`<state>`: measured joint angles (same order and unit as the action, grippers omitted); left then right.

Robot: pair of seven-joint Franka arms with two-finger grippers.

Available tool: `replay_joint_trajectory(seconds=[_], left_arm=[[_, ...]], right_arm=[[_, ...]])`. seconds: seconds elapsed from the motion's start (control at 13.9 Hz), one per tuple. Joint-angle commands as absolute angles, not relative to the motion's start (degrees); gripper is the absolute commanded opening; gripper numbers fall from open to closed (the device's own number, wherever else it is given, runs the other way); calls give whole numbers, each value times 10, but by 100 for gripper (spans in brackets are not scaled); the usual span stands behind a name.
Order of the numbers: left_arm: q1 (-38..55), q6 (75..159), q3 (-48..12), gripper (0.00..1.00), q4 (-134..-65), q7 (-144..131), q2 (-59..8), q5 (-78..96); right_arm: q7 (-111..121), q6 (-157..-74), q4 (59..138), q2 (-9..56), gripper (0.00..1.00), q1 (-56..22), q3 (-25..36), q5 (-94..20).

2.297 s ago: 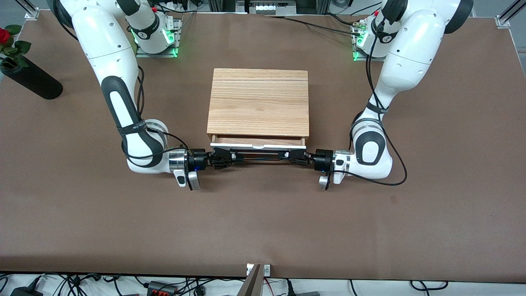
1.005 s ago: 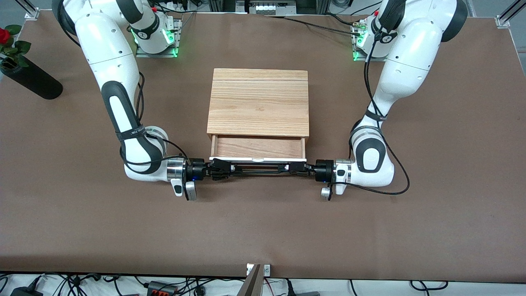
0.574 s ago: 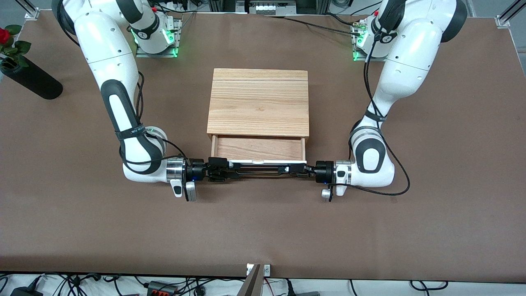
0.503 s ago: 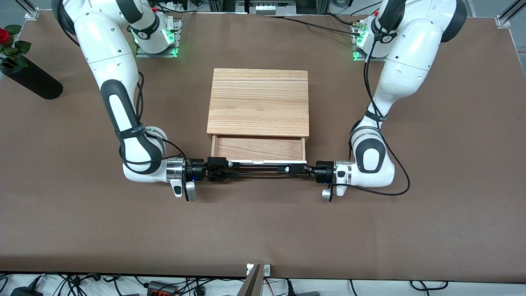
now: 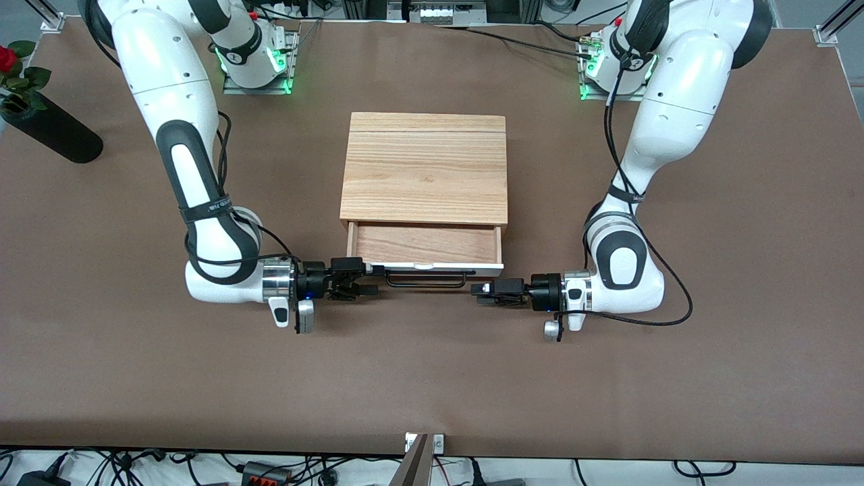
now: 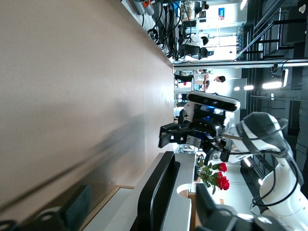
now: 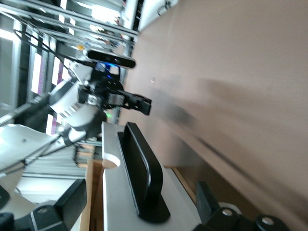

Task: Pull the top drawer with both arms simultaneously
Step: 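Open both grippers and release the drawer handle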

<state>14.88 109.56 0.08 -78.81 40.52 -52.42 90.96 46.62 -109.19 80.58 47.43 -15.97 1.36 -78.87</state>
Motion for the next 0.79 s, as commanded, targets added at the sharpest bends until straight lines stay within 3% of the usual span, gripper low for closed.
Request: replay_joint_trajectory(seconds=[0.0, 0.36, 0.72], left_arm=[[150, 1093, 13, 100, -773, 397, -522, 921], [146, 1093, 54, 100, -764, 316, -480, 751], [110, 1027, 57, 100, -729, 223, -420, 554]], right_arm=[[398, -1085, 804, 428, 100, -161, 37, -693], [302, -1075, 803, 335, 100, -160, 70, -452], [231, -954, 803, 253, 100, -169, 102, -163]])
